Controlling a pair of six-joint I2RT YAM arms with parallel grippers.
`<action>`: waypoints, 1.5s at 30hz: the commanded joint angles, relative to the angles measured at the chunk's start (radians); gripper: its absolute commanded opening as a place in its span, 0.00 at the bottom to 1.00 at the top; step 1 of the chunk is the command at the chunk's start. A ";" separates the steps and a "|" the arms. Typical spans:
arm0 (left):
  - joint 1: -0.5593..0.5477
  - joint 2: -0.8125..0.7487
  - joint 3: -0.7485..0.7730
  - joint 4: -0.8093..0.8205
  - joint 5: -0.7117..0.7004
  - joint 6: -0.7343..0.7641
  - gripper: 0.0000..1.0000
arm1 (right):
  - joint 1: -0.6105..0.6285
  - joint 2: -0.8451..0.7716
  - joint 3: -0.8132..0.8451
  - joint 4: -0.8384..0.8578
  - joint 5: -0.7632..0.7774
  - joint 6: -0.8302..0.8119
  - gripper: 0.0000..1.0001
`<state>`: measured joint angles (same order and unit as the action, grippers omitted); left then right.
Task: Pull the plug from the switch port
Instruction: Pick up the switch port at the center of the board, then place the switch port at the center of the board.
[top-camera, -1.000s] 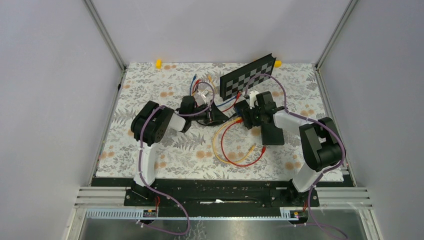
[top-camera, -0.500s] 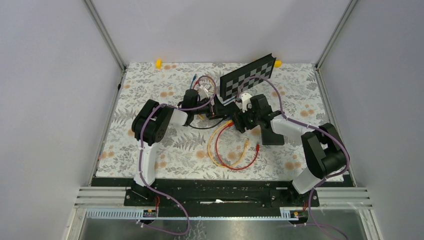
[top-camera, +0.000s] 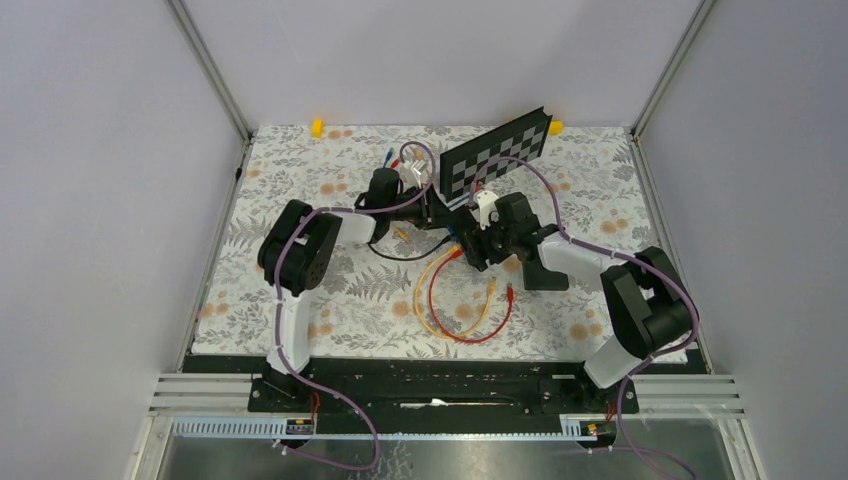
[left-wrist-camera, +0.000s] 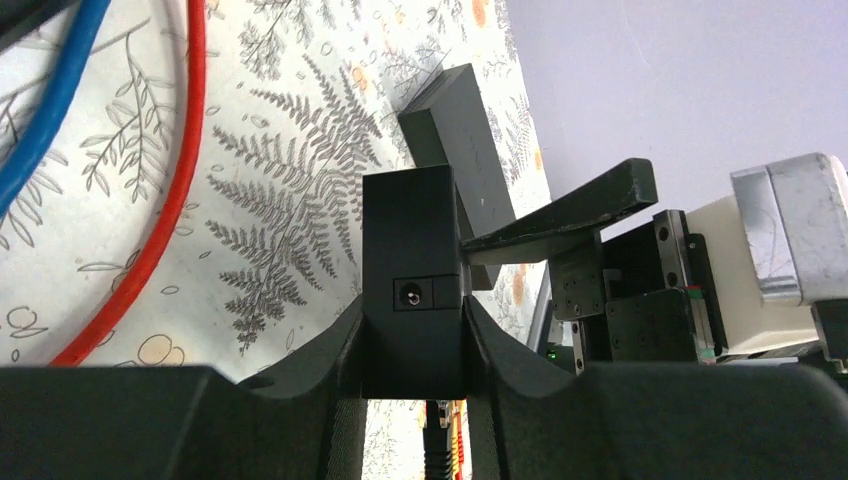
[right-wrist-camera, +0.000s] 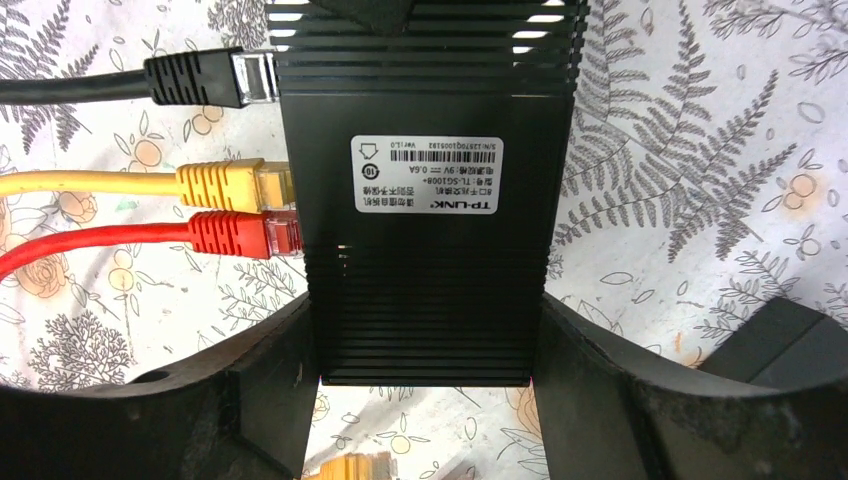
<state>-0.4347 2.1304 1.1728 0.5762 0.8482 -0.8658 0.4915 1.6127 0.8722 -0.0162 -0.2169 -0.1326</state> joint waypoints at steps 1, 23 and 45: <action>0.003 -0.101 0.025 -0.063 -0.011 0.188 0.00 | 0.012 -0.087 0.033 0.079 -0.015 0.005 0.14; -0.092 -0.773 0.111 -0.690 -0.740 1.210 0.00 | -0.046 -0.309 0.043 -0.043 -0.059 -0.087 0.95; -0.704 -0.717 -0.344 -0.146 -1.490 1.782 0.00 | -0.260 -0.310 0.031 -0.100 -0.242 0.037 0.98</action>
<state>-1.0367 1.3140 0.9447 0.1158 -0.4492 0.7708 0.2447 1.2861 0.8879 -0.0883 -0.3954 -0.1322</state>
